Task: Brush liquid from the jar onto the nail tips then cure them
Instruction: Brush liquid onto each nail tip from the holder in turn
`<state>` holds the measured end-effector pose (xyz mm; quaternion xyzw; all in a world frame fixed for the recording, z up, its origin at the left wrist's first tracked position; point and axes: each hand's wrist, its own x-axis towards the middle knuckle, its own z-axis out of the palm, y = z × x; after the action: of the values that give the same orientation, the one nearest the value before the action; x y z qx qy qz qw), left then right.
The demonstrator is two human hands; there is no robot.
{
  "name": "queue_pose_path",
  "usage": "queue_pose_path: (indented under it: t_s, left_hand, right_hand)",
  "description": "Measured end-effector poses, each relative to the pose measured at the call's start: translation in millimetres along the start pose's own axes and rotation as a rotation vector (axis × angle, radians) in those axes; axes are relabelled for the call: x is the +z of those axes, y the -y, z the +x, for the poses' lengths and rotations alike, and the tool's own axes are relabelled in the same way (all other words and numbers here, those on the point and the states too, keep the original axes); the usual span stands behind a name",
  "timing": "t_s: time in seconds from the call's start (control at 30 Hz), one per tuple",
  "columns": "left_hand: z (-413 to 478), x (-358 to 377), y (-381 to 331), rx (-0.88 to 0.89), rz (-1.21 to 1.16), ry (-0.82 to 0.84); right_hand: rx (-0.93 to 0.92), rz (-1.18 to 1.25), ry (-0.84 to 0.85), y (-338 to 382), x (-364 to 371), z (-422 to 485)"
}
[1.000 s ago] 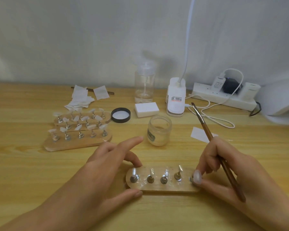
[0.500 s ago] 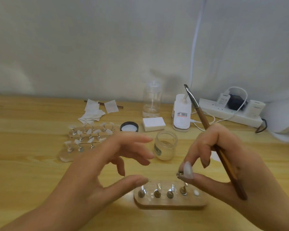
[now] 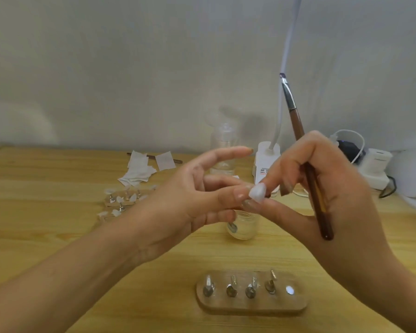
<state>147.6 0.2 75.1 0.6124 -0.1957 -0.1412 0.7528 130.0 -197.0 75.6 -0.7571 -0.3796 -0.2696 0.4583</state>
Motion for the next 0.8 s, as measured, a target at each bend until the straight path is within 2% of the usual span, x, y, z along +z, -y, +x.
queue_pose_path:
  t_s: [0.17,0.33,0.5,0.67,0.8]
  left_hand:
    - [8,-2,22,-0.075,-0.069,0.001]
    - [10,-1,45,0.097,-0.049,-0.128]
    - [9,-7,56,0.148,-0.265,-0.216]
    - [9,-7,60,0.131,-0.286,-0.293]
    - [8,-10,60,0.099,-0.256,-0.301]
  right_hand:
    - [0.024,0.000,-0.044,-19,8,2]
    - [0.089,0.102,-0.001,-37,13,-1]
    - [0.024,0.177,0.082,-54,9,-4]
    - [0.120,0.417,-0.020,-72,4,-15]
    - [0.222,0.455,-0.123,-83,5,-17]
